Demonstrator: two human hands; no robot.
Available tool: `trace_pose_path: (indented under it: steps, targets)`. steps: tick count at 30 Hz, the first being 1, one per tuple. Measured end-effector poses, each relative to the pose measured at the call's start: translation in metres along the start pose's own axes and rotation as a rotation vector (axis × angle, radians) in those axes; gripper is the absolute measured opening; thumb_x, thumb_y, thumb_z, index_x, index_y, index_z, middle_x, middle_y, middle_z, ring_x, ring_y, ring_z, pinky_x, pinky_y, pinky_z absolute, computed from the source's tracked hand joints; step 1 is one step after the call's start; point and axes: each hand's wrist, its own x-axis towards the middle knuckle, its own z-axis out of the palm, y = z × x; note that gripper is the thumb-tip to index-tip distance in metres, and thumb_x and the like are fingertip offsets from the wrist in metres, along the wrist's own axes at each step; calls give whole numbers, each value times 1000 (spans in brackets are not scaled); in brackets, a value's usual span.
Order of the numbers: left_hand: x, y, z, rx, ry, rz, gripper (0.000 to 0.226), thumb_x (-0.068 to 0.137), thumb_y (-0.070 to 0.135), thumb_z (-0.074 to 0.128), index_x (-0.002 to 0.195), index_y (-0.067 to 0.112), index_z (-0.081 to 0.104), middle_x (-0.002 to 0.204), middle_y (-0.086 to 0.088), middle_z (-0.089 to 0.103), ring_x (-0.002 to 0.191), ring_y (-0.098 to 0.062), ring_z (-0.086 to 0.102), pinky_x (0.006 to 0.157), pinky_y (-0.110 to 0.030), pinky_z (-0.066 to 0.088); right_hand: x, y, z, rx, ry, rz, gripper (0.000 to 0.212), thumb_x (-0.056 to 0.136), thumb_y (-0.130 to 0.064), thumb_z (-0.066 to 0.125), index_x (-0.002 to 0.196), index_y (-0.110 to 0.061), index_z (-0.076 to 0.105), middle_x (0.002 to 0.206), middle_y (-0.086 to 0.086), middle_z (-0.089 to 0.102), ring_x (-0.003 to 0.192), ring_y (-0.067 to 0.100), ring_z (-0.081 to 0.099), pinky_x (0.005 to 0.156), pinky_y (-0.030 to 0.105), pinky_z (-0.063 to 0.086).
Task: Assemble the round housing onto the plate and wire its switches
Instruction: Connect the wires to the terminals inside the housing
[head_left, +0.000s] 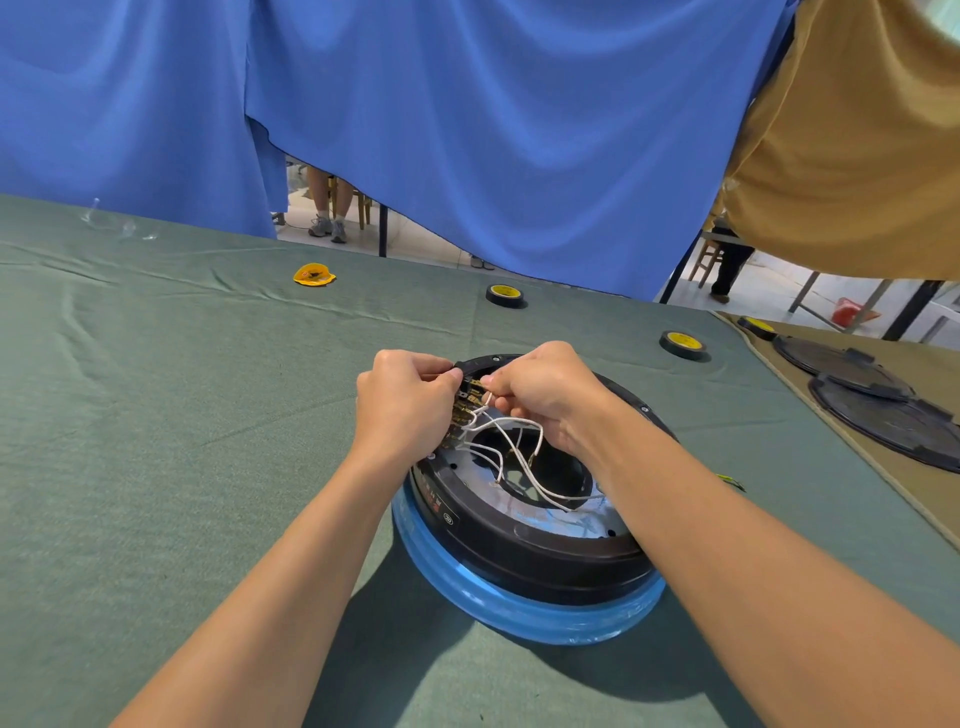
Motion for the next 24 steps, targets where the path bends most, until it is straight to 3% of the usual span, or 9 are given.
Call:
trace_pose_path:
  steps: [6, 8, 12, 19, 22, 24]
  targets:
    - [0, 2, -1, -5, -13, -28, 19, 91, 25, 68, 105, 18, 78, 94, 0, 76, 96, -17, 67, 76, -25, 49, 3, -2, 2, -17, 21, 23, 13, 93, 0, 59, 103, 6, 65, 75, 8, 66, 54, 9, 55, 52, 18, 45]
    - [0, 2, -2, -20, -30, -41, 19, 90, 25, 68, 106, 20, 78, 93, 0, 76, 99, -19, 67, 84, -30, 53, 4, -3, 2, 10, 5, 50, 15, 94, 2, 56, 107, 7, 61, 74, 8, 65, 51, 8, 55, 49, 17, 44]
    - [-2, 5, -3, -26, -61, -56, 37, 90, 28, 68, 127, 21, 64, 100, -3, 71, 113, -27, 60, 97, -46, 50, 3, -6, 1, 11, -23, 46, 8, 93, 4, 56, 95, 6, 63, 72, 9, 64, 44, 7, 53, 44, 16, 43]
    - [-4, 6, -1, -44, -40, -80, 35, 91, 27, 68, 124, 17, 65, 101, -4, 70, 105, -25, 63, 94, -46, 52, 2, -8, 1, 12, -38, 43, 8, 92, 6, 57, 86, 5, 63, 67, 9, 63, 42, 7, 52, 45, 16, 42]
    - [-4, 7, -2, -41, -36, -55, 34, 92, 26, 68, 124, 18, 63, 98, -2, 69, 101, -23, 64, 89, -42, 55, -2, -8, 0, -62, -59, -13, 6, 92, 1, 60, 89, 3, 65, 74, 10, 65, 56, 12, 59, 54, 19, 48]
    - [-4, 6, -3, -45, -41, -42, 34, 92, 26, 68, 124, 19, 62, 96, -1, 68, 99, -22, 65, 83, -39, 56, -4, -6, -3, -250, -8, -136, 7, 91, -8, 65, 95, -4, 69, 84, 9, 69, 72, 16, 66, 65, 25, 56]
